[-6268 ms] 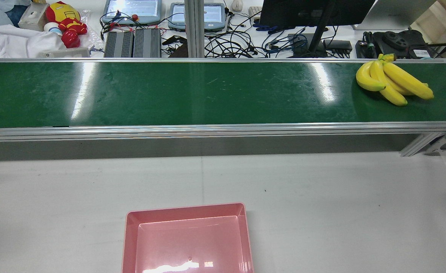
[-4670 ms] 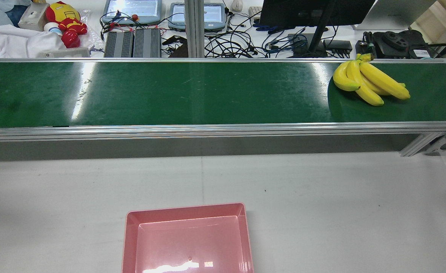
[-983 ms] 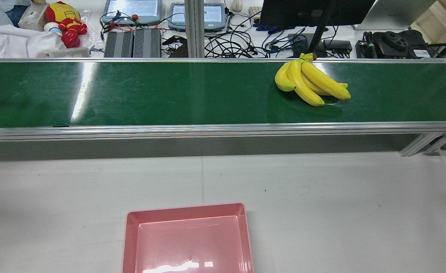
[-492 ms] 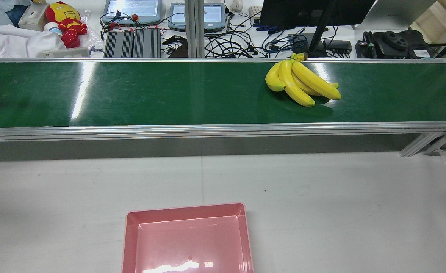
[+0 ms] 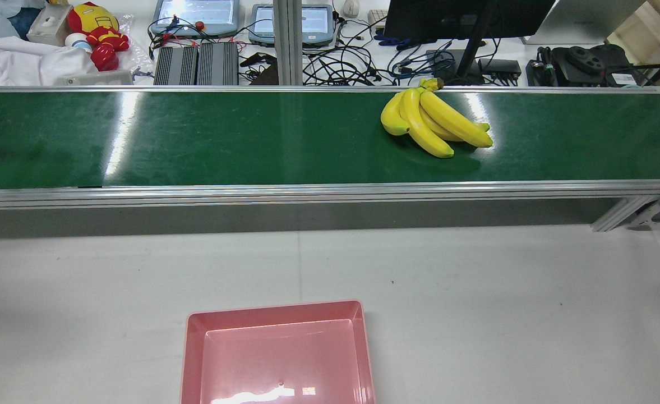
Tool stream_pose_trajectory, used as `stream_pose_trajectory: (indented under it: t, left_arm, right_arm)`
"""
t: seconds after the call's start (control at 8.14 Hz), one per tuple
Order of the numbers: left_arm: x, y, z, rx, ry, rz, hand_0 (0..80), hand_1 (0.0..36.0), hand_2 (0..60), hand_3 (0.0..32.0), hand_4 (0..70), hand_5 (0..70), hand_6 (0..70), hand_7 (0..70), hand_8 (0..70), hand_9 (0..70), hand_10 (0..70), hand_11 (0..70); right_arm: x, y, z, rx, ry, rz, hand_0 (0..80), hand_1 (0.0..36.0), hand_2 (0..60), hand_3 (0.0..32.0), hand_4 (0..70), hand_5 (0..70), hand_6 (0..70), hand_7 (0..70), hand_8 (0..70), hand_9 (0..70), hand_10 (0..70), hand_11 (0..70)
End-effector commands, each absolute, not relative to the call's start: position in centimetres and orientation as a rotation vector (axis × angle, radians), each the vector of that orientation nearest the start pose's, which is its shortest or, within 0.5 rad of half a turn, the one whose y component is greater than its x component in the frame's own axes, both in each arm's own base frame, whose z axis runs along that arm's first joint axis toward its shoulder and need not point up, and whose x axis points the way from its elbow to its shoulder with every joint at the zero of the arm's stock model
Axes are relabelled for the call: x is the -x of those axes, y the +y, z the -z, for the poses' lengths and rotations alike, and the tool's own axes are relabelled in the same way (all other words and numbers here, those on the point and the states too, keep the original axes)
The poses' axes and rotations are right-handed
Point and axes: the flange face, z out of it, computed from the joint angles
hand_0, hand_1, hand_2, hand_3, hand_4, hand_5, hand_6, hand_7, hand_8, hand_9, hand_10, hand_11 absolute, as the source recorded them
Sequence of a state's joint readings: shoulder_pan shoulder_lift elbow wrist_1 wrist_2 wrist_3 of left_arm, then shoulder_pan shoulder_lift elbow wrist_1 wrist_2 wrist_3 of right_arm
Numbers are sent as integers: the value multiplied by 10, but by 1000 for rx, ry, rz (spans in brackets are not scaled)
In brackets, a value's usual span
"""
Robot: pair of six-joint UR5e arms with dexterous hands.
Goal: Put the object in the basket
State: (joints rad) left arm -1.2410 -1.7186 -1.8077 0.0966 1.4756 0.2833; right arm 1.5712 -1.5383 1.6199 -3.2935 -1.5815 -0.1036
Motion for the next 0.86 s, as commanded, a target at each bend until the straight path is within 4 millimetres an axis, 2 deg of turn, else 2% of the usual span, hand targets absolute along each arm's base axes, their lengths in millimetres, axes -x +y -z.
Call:
stream_pose_trajectory:
  t: [0.0, 0.37, 0.49, 0.61, 0.74]
  left_arm:
    - [-42, -565, -505, -33, 2304, 1679, 578, 167, 0, 132, 81, 183, 23, 71, 124, 121, 29, 64]
    - [-39, -565, -506, -33, 2306, 1685, 578, 169, 0, 140, 81, 176, 20, 70, 123, 120, 29, 64]
    - [-41, -565, -504, -33, 2306, 1679, 581, 170, 0, 126, 88, 181, 22, 71, 125, 122, 28, 63]
    - [-42, -566, -503, -33, 2305, 1678, 579, 169, 0, 132, 89, 185, 24, 74, 125, 122, 27, 61]
    - [-43, -566, -503, -31, 2305, 1677, 581, 171, 0, 122, 93, 189, 25, 74, 126, 124, 29, 63]
  right_arm:
    - [-132, -498, -661, 102, 2200, 2356, 0, 0, 0, 0, 0, 0, 0, 0, 0, 0, 0, 0]
    - [-132, -497, -662, 100, 2198, 2357, 0, 0, 0, 0, 0, 0, 0, 0, 0, 0, 0, 0]
    - [-132, -497, -662, 102, 2198, 2358, 0, 0, 0, 0, 0, 0, 0, 0, 0, 0, 0, 0]
    - [-132, -497, -662, 100, 2198, 2357, 0, 0, 0, 0, 0, 0, 0, 0, 0, 0, 0, 0]
    - [-132, -497, -662, 102, 2200, 2356, 0, 0, 0, 0, 0, 0, 0, 0, 0, 0, 0, 0]
